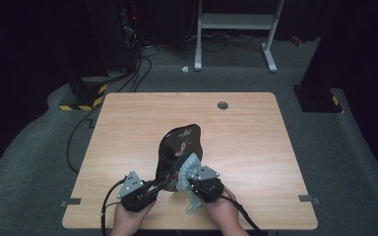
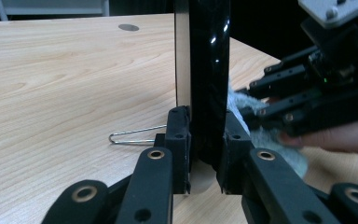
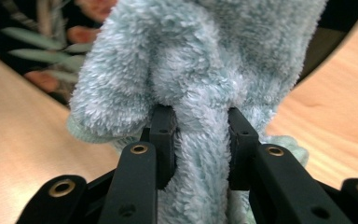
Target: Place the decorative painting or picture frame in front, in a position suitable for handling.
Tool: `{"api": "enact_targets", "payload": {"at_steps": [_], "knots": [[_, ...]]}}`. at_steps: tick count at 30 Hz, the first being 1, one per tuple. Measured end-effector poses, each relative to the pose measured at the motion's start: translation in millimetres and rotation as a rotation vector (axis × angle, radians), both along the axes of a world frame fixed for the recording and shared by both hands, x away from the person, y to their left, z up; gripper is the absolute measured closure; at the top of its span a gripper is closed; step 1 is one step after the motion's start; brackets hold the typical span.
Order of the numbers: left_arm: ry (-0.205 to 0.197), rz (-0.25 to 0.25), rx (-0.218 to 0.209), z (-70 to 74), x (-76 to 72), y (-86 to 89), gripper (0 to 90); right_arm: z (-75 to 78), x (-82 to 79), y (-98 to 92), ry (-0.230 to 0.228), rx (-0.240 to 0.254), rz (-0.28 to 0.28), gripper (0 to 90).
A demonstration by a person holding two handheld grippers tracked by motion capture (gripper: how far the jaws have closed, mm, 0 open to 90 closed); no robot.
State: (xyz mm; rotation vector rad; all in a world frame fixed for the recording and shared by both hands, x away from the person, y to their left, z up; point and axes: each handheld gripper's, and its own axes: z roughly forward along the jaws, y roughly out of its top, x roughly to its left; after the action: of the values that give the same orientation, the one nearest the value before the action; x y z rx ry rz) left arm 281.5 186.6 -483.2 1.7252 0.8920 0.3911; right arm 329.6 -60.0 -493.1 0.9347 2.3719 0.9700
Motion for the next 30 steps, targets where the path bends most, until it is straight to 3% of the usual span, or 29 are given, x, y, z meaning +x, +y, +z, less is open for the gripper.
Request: {"api": "enact_targets", "payload": {"at_steps": [10, 13, 17, 24, 30], "knots": [[0.002, -0.004, -0.001, -0.2, -0.1, -0.4, 76.8, 12.6, 47.4, -25.7, 0.004, -0.004, -0.116, 68.6], [0.004, -0.006, -0.005, -0.4, -0.2, -0.7, 76.4, 12.3, 52.8, -26.8, 0.015, -0.001, -0.139, 68.7], [0.002, -0.003, -0.001, -0.5, -0.9, -0.7, 76.2, 9.3, 40.0, -17.9, 0.011, -0.010, -0.100, 68.6], [0.006, 0.000, -0.006, -0.5, -0.6, -1.1, 76.3, -0.8, -2.6, 7.0, 0.027, 0.002, 0.028, 68.5], [0.007, 0.000, -0.009, -0.7, -0.3, -1.0, 76.5, -6.0, -14.5, 15.2, 0.039, 0.007, 0.059, 68.6]]}}
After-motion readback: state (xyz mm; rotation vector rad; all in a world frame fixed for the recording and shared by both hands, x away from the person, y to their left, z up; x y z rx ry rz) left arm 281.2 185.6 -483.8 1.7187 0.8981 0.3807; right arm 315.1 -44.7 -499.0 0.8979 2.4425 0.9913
